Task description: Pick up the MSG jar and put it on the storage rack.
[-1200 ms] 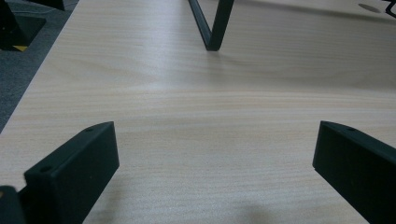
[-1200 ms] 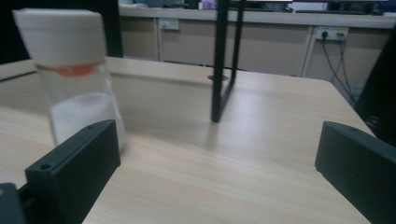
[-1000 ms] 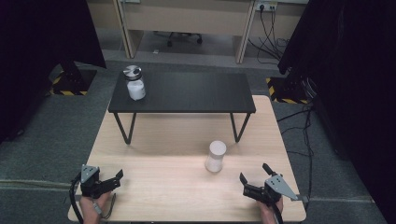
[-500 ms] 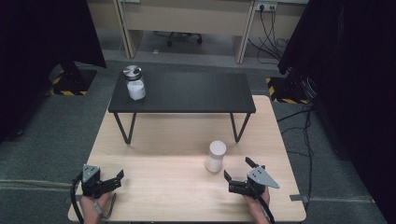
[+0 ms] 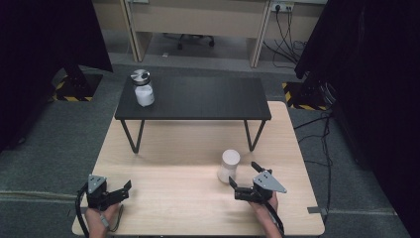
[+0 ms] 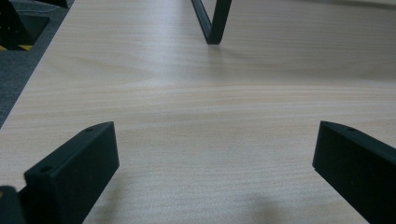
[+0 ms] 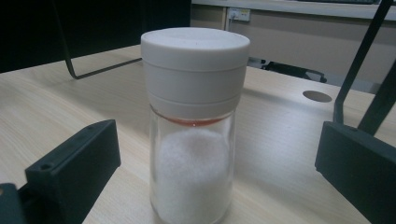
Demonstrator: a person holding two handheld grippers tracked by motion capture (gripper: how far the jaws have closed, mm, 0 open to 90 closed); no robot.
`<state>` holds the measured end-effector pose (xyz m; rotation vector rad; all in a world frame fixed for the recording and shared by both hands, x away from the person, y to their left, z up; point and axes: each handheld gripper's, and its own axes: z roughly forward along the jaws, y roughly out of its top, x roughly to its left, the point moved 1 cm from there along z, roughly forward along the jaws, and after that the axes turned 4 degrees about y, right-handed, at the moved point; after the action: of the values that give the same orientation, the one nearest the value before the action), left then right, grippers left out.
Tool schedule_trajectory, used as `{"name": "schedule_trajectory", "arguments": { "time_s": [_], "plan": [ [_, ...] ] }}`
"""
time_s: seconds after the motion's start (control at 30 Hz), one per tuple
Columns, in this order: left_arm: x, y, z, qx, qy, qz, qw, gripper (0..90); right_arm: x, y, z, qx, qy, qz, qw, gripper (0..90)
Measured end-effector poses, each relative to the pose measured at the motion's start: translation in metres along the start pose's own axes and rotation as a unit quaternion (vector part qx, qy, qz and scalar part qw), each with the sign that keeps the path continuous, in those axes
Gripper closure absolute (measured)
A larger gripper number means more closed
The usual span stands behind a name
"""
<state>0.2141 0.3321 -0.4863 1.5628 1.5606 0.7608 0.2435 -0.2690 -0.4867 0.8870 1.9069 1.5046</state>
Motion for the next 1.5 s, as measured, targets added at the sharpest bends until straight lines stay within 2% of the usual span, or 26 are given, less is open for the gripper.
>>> {"name": "schedule_trajectory", "arguments": {
  "time_s": [0.17, 0.73, 1.0, 1.5],
  "plan": [
    [0.0, -0.001, -0.001, -0.002, 0.002, -0.001, 1.0, 0.0, 0.001, 0.004, 0.007, 0.003, -0.001, -0.011, 0.9999, 0.2],
    [-0.001, 0.0, 0.0, -0.001, 0.001, 0.001, 1.0, 0.0, -0.003, 0.011, 0.024, 0.001, 0.016, -0.003, 0.9999, 0.4],
    [-0.001, 0.0, 0.0, 0.001, 0.001, 0.004, 1.0, 0.0, -0.003, 0.011, 0.03, -0.005, 0.012, 0.012, 0.9998, 2.2],
    [-0.002, -0.001, 0.0, -0.001, 0.003, 0.007, 1.0, 0.0, -0.004, 0.005, 0.036, -0.021, 0.014, 0.042, 0.9988, 14.9]
  ]
}}
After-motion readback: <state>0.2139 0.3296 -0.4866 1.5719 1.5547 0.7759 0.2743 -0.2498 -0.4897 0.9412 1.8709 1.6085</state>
